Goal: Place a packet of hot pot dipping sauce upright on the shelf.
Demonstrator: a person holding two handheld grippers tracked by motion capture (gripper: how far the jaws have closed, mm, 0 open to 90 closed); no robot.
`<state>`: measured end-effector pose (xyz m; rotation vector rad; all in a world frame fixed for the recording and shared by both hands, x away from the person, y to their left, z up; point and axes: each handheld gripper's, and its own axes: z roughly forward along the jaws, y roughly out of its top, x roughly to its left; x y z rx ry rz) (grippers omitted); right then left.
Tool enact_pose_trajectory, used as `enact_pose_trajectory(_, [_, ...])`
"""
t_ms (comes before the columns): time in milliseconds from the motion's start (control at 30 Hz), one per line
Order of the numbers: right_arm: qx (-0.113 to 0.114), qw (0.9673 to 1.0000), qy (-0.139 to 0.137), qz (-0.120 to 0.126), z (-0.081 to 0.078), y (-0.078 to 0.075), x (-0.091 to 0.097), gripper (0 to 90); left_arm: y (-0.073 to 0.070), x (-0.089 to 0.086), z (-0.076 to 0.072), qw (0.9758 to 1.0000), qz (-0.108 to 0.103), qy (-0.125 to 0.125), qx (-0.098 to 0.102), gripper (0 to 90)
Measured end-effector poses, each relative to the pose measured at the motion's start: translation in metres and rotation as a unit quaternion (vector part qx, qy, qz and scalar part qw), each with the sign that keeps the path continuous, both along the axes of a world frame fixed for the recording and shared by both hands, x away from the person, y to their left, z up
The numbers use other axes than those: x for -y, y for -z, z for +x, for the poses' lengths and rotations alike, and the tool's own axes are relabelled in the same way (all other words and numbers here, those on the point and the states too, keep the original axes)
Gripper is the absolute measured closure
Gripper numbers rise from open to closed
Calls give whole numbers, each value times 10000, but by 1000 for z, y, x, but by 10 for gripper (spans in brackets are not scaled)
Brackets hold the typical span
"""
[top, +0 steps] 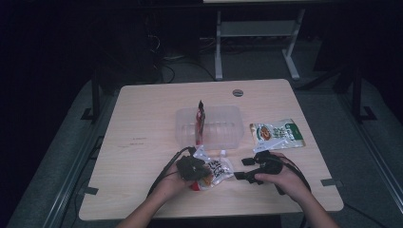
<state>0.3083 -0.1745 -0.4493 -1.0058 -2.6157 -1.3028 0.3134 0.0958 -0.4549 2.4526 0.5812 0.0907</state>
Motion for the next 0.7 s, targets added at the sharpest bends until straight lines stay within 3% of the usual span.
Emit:
enact_pose_trajectory(367, [-352,9993,-105,-24,20,9,-34,301,0,0,-1,10000,47,36,73,899])
enact_pose_trajectory(700, [-586,9981,-120,-169,20,18,-40,372,1,0,-1,10000,-28,-10,29,899])
